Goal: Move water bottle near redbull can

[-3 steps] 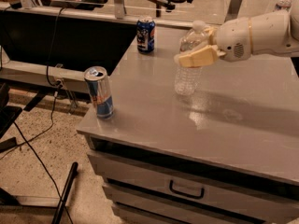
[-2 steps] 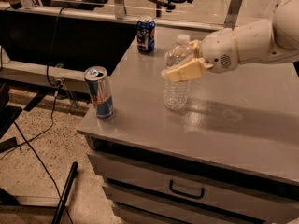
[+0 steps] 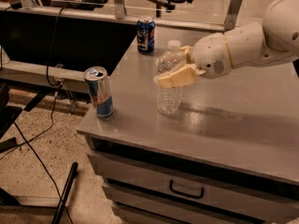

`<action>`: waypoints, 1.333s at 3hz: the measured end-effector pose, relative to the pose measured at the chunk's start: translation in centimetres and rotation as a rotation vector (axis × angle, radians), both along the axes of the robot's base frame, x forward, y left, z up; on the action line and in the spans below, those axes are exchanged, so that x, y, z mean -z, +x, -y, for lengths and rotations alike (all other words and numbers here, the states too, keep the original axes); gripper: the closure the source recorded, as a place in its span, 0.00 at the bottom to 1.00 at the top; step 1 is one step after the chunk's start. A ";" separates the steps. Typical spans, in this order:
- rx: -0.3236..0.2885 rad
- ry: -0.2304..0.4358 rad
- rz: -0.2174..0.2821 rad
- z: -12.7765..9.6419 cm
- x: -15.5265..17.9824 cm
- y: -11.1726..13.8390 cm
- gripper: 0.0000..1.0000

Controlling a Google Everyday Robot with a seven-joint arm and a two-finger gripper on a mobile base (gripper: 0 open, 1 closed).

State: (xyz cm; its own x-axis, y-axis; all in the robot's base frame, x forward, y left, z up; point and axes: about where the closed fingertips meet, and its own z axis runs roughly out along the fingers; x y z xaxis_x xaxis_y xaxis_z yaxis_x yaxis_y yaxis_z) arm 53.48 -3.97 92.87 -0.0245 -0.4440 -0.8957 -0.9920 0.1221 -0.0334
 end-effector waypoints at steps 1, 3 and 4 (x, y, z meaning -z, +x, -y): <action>0.000 0.000 0.000 0.0 0.0 0.0 1.00; -0.021 0.039 0.047 -1.0 -2.3 2.0 1.00; -0.045 0.076 0.088 -2.2 -4.4 3.4 1.00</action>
Offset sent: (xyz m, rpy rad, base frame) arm 0.0208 0.0059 0.0218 0.0534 -0.0420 0.0139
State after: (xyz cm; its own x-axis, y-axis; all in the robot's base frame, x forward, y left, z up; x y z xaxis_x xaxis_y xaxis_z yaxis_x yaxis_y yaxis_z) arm 56.92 -1.76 97.25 0.0740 -0.3741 -0.9244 -0.9901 0.0833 -0.1130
